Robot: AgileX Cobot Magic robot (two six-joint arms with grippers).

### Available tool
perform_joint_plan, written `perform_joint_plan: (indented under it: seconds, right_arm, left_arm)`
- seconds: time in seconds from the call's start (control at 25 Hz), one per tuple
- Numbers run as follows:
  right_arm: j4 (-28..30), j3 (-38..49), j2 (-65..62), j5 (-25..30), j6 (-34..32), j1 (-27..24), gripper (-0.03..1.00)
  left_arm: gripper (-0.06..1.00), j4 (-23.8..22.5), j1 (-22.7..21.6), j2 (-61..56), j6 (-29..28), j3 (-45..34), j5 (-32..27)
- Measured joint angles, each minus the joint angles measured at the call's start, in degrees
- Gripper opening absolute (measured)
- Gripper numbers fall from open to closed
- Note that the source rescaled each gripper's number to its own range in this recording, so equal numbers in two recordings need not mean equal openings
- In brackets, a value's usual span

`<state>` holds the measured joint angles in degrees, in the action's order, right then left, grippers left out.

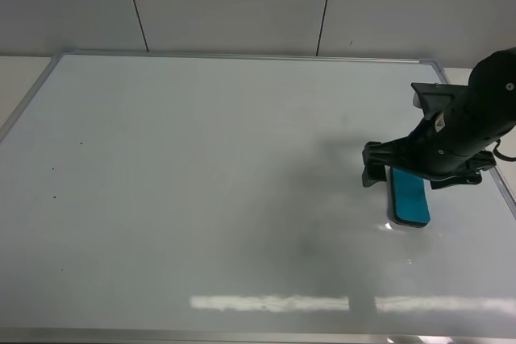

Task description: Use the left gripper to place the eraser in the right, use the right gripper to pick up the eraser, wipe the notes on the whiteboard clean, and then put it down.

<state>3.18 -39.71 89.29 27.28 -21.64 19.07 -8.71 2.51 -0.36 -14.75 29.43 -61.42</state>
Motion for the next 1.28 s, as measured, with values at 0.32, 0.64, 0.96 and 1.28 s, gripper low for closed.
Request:
perform_joint_plan:
  seconds: [0.32,0.64,0.96,1.28]
  right_arm:
    - [-2.9,0.0,-10.6,1.4,2.6,0.0,1.0]
    - [-7.3,0.0,-31.4,2.7,10.6,0.0,1.0]
    - [-7.3,0.0,-57.4,6.1,16.1,0.0,1.0]
    - [-7.3,0.0,-75.9,19.7,17.0,0.0,1.0]
  left_arm:
    - [1.0,0.0,0.0,0.0,0.0,0.0,0.0]
    - [1.0,0.0,0.0,0.0,0.0,0.0,0.0]
    - [1.0,0.0,0.0,0.0,0.0,0.0,0.0]
    - [1.0,0.0,0.0,0.0,0.0,0.0,0.0]
